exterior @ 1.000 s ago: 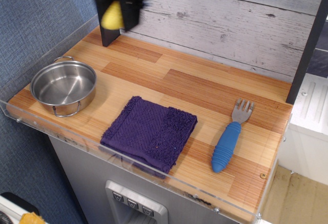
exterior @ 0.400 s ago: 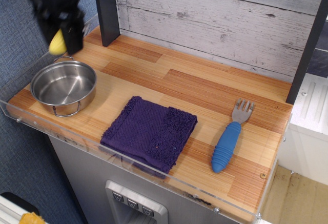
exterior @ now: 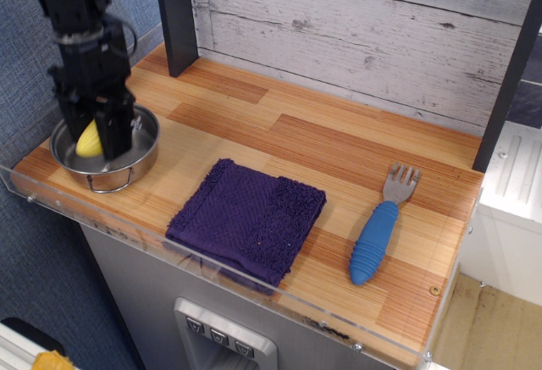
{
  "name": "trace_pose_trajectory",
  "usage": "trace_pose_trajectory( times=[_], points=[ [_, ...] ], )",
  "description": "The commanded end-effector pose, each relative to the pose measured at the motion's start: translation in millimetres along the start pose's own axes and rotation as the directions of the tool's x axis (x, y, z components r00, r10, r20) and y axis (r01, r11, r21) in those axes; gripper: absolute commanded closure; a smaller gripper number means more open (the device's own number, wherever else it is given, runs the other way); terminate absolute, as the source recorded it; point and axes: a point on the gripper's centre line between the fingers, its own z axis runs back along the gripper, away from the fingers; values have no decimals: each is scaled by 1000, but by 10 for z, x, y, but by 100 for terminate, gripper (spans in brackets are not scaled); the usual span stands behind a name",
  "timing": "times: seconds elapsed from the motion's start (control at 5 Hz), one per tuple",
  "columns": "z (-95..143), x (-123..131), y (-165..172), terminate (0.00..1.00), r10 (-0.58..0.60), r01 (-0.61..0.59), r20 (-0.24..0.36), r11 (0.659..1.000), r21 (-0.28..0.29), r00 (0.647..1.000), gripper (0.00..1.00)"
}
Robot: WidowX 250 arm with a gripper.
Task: Move the corn and drop into pot
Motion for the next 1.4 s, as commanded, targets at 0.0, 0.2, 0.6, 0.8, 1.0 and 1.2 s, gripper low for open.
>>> trace_pose_trajectory(
  times=[0.0,0.2,0.6,0.8,1.0,1.2],
  points=[
    [82,-43,-104,0,-22,21,14,1000,9,1000,100],
    [193,-56,-113,0,-9,8,37,1000,18,999,0],
    [673,-104,-56,0,11,-17,123,999,44,992,0],
    [1171,-94,-119,0,23,-33,218,999,41,976,0],
    [1644,6,-303,0,53,-65,309,998,28,950,0],
    [1699,265,-542,0,14,-7,287,1000,-25,958,0]
  ],
)
